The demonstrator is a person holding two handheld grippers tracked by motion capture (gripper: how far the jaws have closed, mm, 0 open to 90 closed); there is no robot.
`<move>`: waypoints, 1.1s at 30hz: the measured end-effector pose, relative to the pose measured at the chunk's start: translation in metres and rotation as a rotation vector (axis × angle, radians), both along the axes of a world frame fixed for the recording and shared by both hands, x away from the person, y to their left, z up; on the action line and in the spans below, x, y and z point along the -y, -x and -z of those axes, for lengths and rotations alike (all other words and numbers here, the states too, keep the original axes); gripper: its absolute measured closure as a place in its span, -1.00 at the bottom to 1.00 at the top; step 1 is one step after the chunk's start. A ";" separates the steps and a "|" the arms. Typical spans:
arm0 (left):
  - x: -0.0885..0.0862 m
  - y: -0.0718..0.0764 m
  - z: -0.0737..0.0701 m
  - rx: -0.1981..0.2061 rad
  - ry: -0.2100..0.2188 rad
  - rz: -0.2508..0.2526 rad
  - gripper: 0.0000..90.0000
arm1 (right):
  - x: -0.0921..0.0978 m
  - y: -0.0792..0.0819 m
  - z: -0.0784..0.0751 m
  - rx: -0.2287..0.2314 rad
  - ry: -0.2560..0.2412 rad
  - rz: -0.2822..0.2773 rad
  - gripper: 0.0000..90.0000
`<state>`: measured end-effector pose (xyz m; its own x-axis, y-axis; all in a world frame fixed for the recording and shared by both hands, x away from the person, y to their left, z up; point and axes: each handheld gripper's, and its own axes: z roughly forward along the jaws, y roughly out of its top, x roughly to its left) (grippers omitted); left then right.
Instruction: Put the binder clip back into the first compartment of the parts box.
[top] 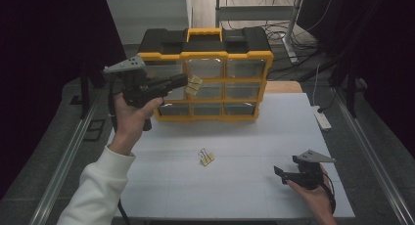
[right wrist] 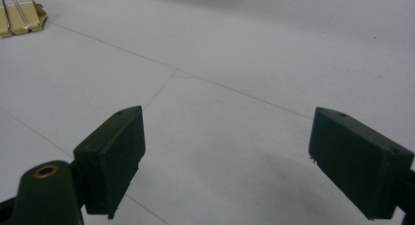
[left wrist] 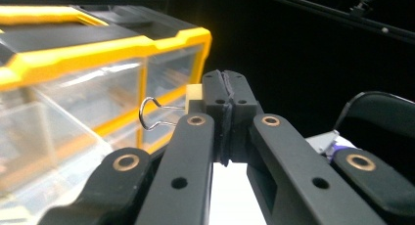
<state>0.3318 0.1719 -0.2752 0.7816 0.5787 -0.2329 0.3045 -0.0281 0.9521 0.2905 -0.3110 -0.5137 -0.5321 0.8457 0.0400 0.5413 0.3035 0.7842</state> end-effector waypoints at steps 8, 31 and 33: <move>-0.014 -0.012 -0.007 -0.001 0.013 -0.061 0.98 | 0.000 0.000 0.000 0.002 -0.002 0.000 -0.69; -0.051 -0.044 0.006 -0.038 -0.033 -0.285 0.98 | 0.000 0.000 0.000 -0.002 -0.004 -0.003 -0.69; -0.050 -0.044 0.007 -0.037 -0.037 -0.290 0.98 | 0.000 0.000 0.000 -0.002 -0.003 -0.004 -0.69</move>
<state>0.3761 0.2216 -0.2827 0.5740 0.7851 -0.2327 0.3394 0.0305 0.9402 0.2905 -0.3110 -0.5139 -0.5355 0.8434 0.0435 0.5413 0.3033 0.7842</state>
